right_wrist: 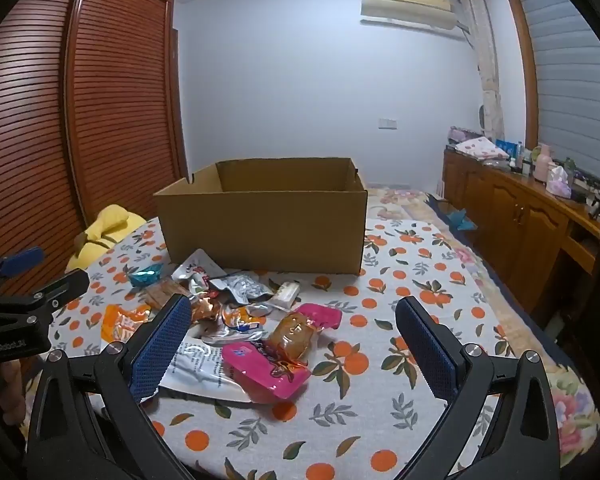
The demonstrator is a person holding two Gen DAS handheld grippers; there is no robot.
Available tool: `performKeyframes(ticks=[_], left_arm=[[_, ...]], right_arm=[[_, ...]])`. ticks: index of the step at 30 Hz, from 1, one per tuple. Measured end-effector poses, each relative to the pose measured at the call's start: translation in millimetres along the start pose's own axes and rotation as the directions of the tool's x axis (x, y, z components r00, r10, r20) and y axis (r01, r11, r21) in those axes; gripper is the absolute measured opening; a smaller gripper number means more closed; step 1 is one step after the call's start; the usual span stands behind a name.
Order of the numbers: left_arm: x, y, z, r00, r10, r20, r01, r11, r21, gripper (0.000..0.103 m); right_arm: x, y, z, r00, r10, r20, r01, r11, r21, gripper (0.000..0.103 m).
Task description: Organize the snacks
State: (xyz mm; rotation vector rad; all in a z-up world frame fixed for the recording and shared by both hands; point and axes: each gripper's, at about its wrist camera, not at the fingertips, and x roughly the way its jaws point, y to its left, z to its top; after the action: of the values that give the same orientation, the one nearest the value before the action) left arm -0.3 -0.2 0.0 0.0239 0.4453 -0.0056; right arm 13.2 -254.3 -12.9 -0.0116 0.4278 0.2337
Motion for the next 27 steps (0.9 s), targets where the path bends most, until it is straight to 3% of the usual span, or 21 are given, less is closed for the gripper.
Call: performKeyframes(ticks=[27], left_arm=[[0.1,0.2,0.1,1.000,0.001,-0.008,-0.001,1.000,-0.003,0.103]], right_arm=[[-1.1,-10.2,-2.1,1.000,-0.027,-0.007,0.027,0.999,0.026,0.103]])
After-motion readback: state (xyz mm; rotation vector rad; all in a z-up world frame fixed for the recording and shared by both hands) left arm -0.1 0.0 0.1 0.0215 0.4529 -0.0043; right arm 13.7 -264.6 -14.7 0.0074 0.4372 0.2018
